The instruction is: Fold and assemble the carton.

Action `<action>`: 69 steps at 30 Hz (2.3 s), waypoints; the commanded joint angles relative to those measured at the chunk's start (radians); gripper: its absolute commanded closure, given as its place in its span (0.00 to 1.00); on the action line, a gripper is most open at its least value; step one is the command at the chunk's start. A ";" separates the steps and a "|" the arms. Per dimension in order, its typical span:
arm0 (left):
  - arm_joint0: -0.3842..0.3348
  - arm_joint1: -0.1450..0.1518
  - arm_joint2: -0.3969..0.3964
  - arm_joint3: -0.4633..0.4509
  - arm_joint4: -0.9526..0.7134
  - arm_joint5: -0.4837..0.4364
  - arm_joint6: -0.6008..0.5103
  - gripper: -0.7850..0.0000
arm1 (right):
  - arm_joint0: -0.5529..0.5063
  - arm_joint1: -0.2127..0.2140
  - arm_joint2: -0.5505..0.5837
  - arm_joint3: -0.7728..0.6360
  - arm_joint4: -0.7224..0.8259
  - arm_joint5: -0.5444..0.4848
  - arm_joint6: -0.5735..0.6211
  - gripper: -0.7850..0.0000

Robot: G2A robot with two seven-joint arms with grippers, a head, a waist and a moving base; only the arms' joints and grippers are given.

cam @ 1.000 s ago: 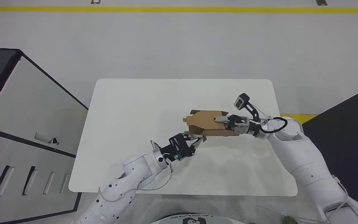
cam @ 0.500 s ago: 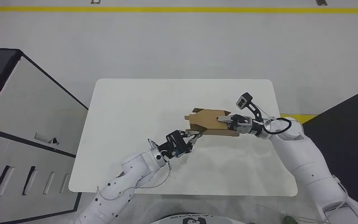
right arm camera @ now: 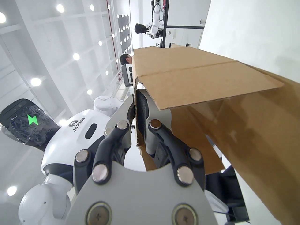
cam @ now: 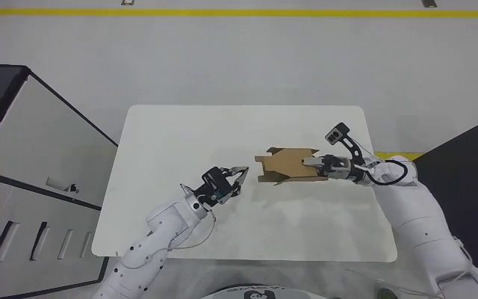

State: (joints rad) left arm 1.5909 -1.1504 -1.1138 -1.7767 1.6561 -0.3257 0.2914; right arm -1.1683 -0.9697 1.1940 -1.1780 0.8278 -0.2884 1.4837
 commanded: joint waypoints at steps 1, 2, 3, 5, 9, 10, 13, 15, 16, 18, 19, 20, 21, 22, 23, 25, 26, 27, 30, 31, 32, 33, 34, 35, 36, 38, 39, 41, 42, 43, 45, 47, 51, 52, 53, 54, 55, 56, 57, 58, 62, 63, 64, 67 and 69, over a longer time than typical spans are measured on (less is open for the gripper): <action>0.001 0.000 -0.001 0.004 -0.003 0.002 0.001 1.00 | 0.003 0.001 0.007 0.005 0.005 0.000 0.029 1.00; 0.000 0.000 0.000 0.008 -0.004 0.003 0.002 1.00 | 0.005 0.001 0.009 0.008 0.009 0.000 0.043 1.00; -0.002 -0.001 0.004 0.011 -0.006 0.004 0.003 1.00 | 0.006 0.001 0.009 0.007 0.014 0.005 0.052 1.00; -0.011 -0.003 0.017 0.017 -0.009 0.002 0.014 1.00 | 0.008 0.002 0.002 -0.004 0.018 0.004 0.052 1.00; -0.014 -0.004 0.020 0.023 -0.012 0.005 0.018 1.00 | 0.009 0.002 0.002 -0.005 0.019 0.004 0.052 1.00; -0.014 -0.004 0.020 0.023 -0.012 0.005 0.018 1.00 | 0.009 0.002 0.002 -0.005 0.019 0.004 0.052 1.00; -0.013 -0.005 0.023 0.021 -0.020 0.007 0.013 1.00 | 0.004 0.001 0.001 -0.016 0.014 0.006 0.029 1.00; -0.016 -0.005 0.028 0.021 -0.019 0.000 0.012 1.00 | -0.007 0.001 0.000 -0.038 0.014 0.016 0.017 1.00; -0.017 -0.005 0.029 0.021 -0.019 0.000 0.012 1.00 | -0.010 0.001 0.001 -0.042 0.018 0.022 0.020 1.00; -0.019 -0.005 0.033 0.019 -0.015 -0.004 0.017 1.00 | -0.012 0.000 0.002 -0.044 0.023 0.027 0.030 1.00; -0.020 -0.005 0.033 0.017 -0.014 -0.005 0.018 1.00 | -0.012 0.000 0.003 -0.043 0.027 0.029 0.035 1.00; -0.020 -0.005 0.034 0.015 -0.012 -0.008 0.021 1.00 | -0.012 -0.001 0.002 -0.042 0.030 0.031 0.039 1.00; -0.021 -0.004 0.033 0.013 -0.008 -0.011 0.023 1.00 | -0.012 -0.002 0.002 -0.041 0.031 0.031 0.043 1.00; -0.020 -0.004 0.034 0.011 -0.007 -0.014 0.026 1.00 | -0.012 -0.002 0.002 -0.040 0.033 0.031 0.048 1.00; -0.020 -0.003 0.035 0.009 -0.003 -0.018 0.027 1.00 | -0.011 -0.003 0.000 -0.038 0.033 0.032 0.052 1.00; -0.021 -0.003 0.038 0.009 0.001 -0.024 0.027 1.00 | -0.009 -0.005 -0.005 -0.038 0.029 0.033 0.052 1.00; -0.022 -0.003 0.040 0.010 0.004 -0.027 0.026 1.00 | -0.008 -0.005 -0.008 -0.039 0.028 0.034 0.052 1.00; -0.024 -0.003 0.042 0.011 0.005 -0.029 0.026 1.00 | -0.006 -0.006 -0.010 -0.039 0.028 0.032 0.052 1.00; -0.027 -0.003 0.046 0.017 0.004 -0.029 0.025 1.00 | -0.007 -0.006 -0.017 -0.042 0.044 0.027 0.052 1.00; -0.029 -0.003 0.046 0.020 0.003 -0.026 0.024 1.00 | -0.008 -0.006 -0.018 -0.042 0.052 0.027 0.052 1.00; -0.030 -0.003 0.046 0.022 0.001 -0.026 0.025 1.00 | -0.008 -0.006 -0.020 -0.042 0.058 0.027 0.052 1.00; -0.030 -0.003 0.046 0.023 0.000 -0.026 0.026 1.00 | -0.008 -0.005 -0.022 -0.042 0.062 0.027 0.052 1.00; -0.031 -0.003 0.046 0.024 0.000 -0.026 0.027 1.00 | -0.007 -0.004 -0.024 -0.042 0.066 0.028 0.052 1.00; -0.032 -0.003 0.048 0.024 0.001 -0.028 0.029 1.00 | -0.007 -0.004 -0.026 -0.042 0.069 0.029 0.052 1.00; -0.032 -0.003 0.050 0.021 0.002 -0.032 0.035 1.00 | -0.006 -0.003 -0.028 -0.042 0.071 0.029 0.052 1.00; -0.032 -0.002 0.055 0.016 0.010 -0.036 0.041 1.00 | -0.002 -0.002 -0.034 -0.038 0.074 0.033 0.052 1.00; -0.033 -0.002 0.058 0.013 0.014 -0.040 0.047 1.00 | 0.000 -0.003 -0.037 -0.036 0.076 0.036 0.052 1.00; -0.032 -0.002 0.063 0.009 0.021 -0.044 0.052 1.00 | 0.006 -0.003 -0.044 -0.030 0.077 0.044 0.052 1.00; -0.033 -0.002 0.066 0.007 0.025 -0.045 0.052 1.00 | 0.011 -0.004 -0.048 -0.026 0.075 0.050 0.052 1.00; -0.033 -0.002 0.069 0.006 0.026 -0.047 0.053 1.00 | 0.015 -0.006 -0.052 -0.021 0.075 0.056 0.052 1.00; -0.035 -0.002 0.074 0.005 0.031 -0.049 0.054 1.00 | 0.026 -0.009 -0.061 -0.011 0.070 0.067 0.052 1.00; -0.037 -0.002 0.079 0.005 0.033 -0.051 0.055 1.00 | 0.036 -0.014 -0.074 -0.002 0.064 0.078 0.046 1.00; -0.039 -0.002 0.084 0.006 0.038 -0.052 0.060 1.00 | 0.053 -0.025 -0.098 0.015 0.059 0.091 0.030 1.00; -0.039 -0.001 0.085 0.006 0.038 -0.052 0.062 1.00 | 0.057 -0.027 -0.103 0.019 0.059 0.092 0.027 1.00; -0.038 -0.001 0.085 0.007 0.038 -0.052 0.064 1.00 | 0.060 -0.030 -0.108 0.022 0.058 0.095 0.025 1.00; -0.038 -0.001 0.085 0.007 0.039 -0.052 0.065 1.00 | 0.063 -0.032 -0.112 0.025 0.058 0.096 0.023 1.00; -0.038 0.000 0.085 0.007 0.039 -0.053 0.067 1.00 | 0.066 -0.034 -0.116 0.028 0.059 0.097 0.021 1.00; -0.037 0.000 0.084 0.007 0.041 -0.054 0.067 1.00 | 0.069 -0.037 -0.120 0.031 0.058 0.099 0.019 1.00; -0.037 0.001 0.084 0.006 0.043 -0.055 0.067 1.00 | 0.071 -0.039 -0.124 0.033 0.057 0.100 0.016 1.00; -0.036 0.001 0.084 0.005 0.043 -0.055 0.067 1.00 | 0.073 -0.041 -0.128 0.034 0.057 0.101 0.015 1.00; -0.034 0.003 0.084 0.002 0.051 -0.059 0.071 1.00 | 0.080 -0.046 -0.135 0.039 0.049 0.098 0.011 1.00; -0.034 0.004 0.084 0.001 0.054 -0.060 0.073 1.00 | 0.081 -0.047 -0.135 0.041 0.048 0.098 0.011 1.00; -0.033 0.004 0.084 0.000 0.056 -0.061 0.075 1.00 | 0.081 -0.048 -0.135 0.042 0.048 0.097 0.012 1.00; -0.032 0.007 0.085 -0.002 0.066 -0.068 0.077 1.00 | 0.081 -0.050 -0.134 0.043 0.045 0.095 0.010 1.00; -0.031 0.008 0.086 -0.003 0.074 -0.072 0.078 1.00 | 0.081 -0.052 -0.134 0.041 0.043 0.095 0.009 1.00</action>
State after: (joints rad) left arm 1.5596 -1.1434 -1.0288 -1.7789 1.7243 -0.3949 0.3694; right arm -1.0871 -1.0207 1.0599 -1.1352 0.8721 -0.1937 1.4929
